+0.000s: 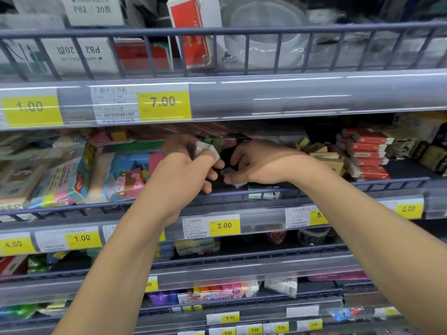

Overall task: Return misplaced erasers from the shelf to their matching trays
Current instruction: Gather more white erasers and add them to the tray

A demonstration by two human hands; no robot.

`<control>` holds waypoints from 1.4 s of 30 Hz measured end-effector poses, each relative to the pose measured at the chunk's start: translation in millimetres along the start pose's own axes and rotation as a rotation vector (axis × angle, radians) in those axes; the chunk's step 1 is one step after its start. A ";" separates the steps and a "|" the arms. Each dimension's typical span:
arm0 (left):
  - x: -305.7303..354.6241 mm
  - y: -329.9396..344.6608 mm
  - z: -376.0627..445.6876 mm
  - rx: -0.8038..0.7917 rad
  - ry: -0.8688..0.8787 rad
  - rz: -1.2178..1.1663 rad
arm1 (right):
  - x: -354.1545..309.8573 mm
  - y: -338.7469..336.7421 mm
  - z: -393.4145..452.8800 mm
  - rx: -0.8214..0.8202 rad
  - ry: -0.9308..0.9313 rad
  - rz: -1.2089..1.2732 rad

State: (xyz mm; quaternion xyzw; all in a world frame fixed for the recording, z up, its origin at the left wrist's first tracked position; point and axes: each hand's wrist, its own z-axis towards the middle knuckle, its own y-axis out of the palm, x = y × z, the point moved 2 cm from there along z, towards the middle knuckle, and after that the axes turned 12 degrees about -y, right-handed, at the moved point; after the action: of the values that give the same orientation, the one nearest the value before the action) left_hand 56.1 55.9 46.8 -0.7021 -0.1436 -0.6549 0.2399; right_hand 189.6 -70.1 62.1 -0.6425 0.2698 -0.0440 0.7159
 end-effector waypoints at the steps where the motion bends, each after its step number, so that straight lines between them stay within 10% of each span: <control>1: -0.2 0.1 1.8 0.013 0.011 -0.016 | -1.0 3.2 3.1 -0.021 0.004 0.001; 19: 4.4 20.2 5.2 0.004 0.083 0.015 | -35.2 7.3 -35.0 0.476 -0.347 0.599; 28: -2.8 19.4 12.6 -0.042 0.085 -0.002 | -5.7 -18.8 -32.5 0.285 -0.244 0.507; 34: -4.9 15.8 12.4 -0.077 0.068 -0.085 | 15.4 -21.8 -28.0 -0.270 -0.083 0.186; 42: -7.3 16.1 11.9 -0.077 0.072 -0.085 | 14.1 -22.1 -21.4 -0.357 -0.086 0.099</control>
State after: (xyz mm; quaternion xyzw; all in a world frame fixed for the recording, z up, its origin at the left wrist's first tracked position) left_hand 73.8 49.3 36.9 -0.6802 -0.1389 -0.6943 0.1897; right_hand 198.3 -98.9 77.6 -0.7465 0.2736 0.0672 0.6029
